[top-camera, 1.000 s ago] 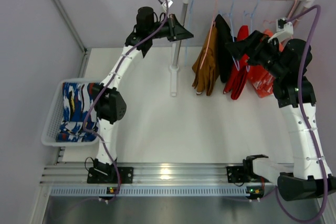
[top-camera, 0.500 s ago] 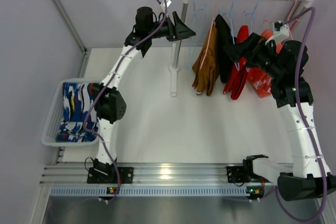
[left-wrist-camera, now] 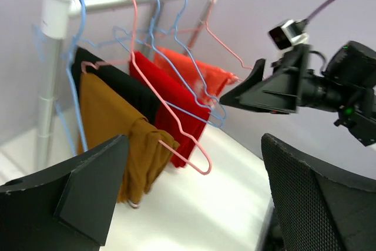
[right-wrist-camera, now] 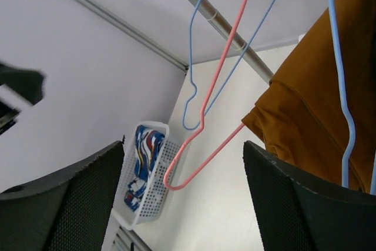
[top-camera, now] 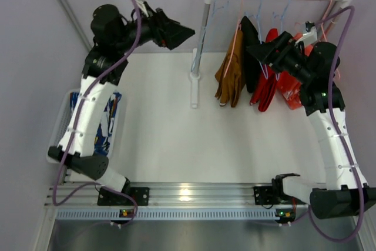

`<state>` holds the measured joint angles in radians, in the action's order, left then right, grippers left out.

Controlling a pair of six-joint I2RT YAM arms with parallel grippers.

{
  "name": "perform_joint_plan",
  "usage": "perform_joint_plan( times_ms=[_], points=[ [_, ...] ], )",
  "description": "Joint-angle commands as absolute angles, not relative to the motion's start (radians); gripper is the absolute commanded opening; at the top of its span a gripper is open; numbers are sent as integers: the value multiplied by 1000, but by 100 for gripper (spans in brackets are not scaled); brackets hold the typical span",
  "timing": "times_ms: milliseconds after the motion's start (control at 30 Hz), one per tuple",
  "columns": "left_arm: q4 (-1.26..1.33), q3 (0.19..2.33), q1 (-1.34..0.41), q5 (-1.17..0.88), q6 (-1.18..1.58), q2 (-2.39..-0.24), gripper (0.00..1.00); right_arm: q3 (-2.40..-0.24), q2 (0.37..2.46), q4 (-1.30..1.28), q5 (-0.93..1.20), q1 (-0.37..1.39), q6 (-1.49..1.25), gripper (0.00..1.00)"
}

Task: Remove the trousers from the hanger

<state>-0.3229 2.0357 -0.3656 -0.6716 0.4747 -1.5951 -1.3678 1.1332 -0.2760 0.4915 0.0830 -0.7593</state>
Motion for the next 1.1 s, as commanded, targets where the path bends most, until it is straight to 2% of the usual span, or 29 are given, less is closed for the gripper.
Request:
perform_joint_plan(
  times_ms=[0,100,333,533,700,1067],
  points=[
    [-402,1950,-364,-508,315,-1479,99,-1408,1198,-209,465,97,-873,78],
    [-440,1908,-364,-381,269,-1393,99,-1465,1273,-242,430,124,-908,69],
    [-485,1755,-362,-192,187,-1220,99,-1597,1462,-255,379,169,-959,62],
    [-495,1707,-324,-179,190,-1189,99,-1686,1587,-210,376,202,-988,60],
    [-494,1686,-319,-184,190,-1190,99,-1736,1664,-141,426,215,-1048,49],
    [-476,1638,-318,-192,210,-1207,99,-1764,1721,-109,443,227,-1089,43]
  ],
)
